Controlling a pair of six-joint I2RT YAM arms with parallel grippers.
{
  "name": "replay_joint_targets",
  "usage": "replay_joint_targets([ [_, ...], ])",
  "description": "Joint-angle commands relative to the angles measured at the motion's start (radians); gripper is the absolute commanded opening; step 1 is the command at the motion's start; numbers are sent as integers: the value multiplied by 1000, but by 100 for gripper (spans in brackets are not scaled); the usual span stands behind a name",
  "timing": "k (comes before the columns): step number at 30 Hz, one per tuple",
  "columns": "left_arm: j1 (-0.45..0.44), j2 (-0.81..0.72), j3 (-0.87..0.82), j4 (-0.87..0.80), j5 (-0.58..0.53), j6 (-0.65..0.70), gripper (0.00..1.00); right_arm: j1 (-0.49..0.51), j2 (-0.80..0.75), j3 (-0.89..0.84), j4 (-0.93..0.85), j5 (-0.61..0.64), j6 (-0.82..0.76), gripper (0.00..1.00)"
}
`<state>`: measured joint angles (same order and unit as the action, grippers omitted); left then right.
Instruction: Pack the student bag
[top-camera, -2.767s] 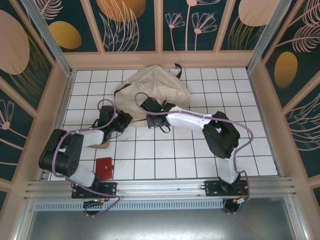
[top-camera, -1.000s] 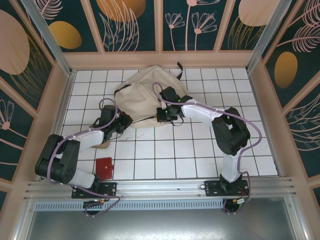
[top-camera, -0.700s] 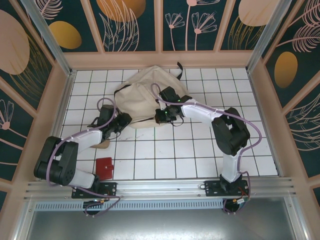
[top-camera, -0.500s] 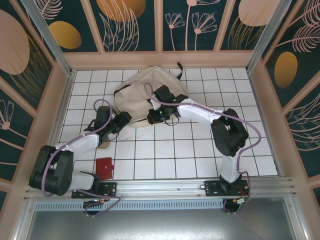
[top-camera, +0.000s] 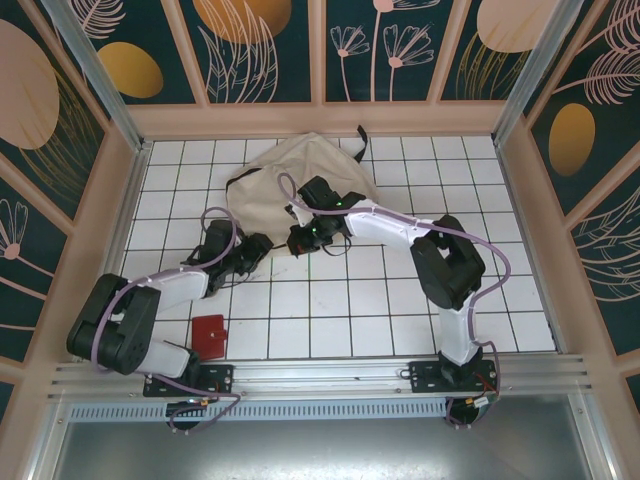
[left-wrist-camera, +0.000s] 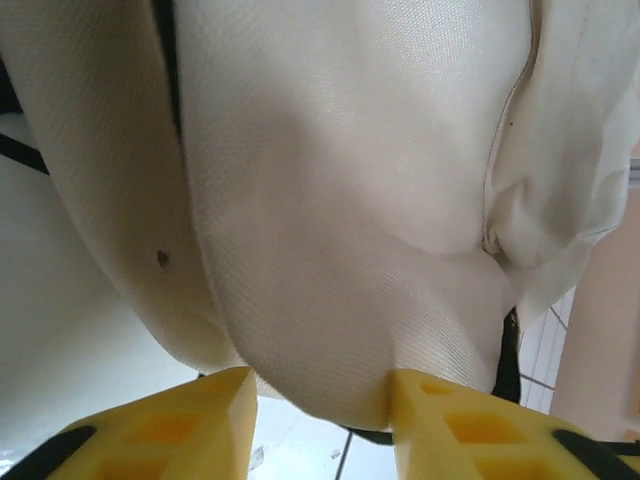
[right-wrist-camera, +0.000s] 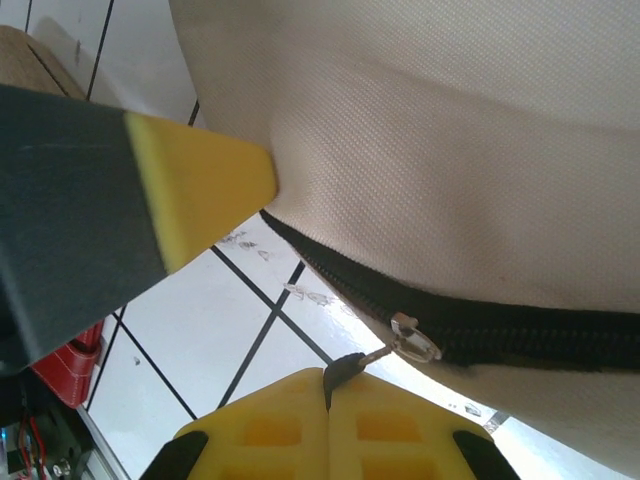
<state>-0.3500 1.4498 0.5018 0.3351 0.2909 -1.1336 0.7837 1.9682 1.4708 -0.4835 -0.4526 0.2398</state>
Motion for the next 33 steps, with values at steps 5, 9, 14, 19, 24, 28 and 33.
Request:
replay_joint_targets([
  [5, -1, 55, 44, -10, -103, -9, 4, -3, -131, -41, -6, -64, -38, 0],
  [9, -1, 83, 31, -48, -124, -8, 0, -54, -180, -93, 45, -31, 25, 0],
  [14, -2, 74, 4, -96, -171, 1, 0, -123, -209, -121, 2, 220, 89, 0],
  [19, -1, 70, -2, -99, -165, 7, 0, -144, -177, -110, -49, 374, 101, 0],
  [24, -1, 68, 3, -63, -120, 22, 0, -143, -166, -120, -25, 346, 105, 0],
  [28, -1, 53, 32, -37, -42, 70, 5, -144, -197, -159, 35, 296, 137, 7],
  [33, -50, 49, 114, -84, 64, 150, 0, -141, -213, -223, 121, 310, 270, 33],
])
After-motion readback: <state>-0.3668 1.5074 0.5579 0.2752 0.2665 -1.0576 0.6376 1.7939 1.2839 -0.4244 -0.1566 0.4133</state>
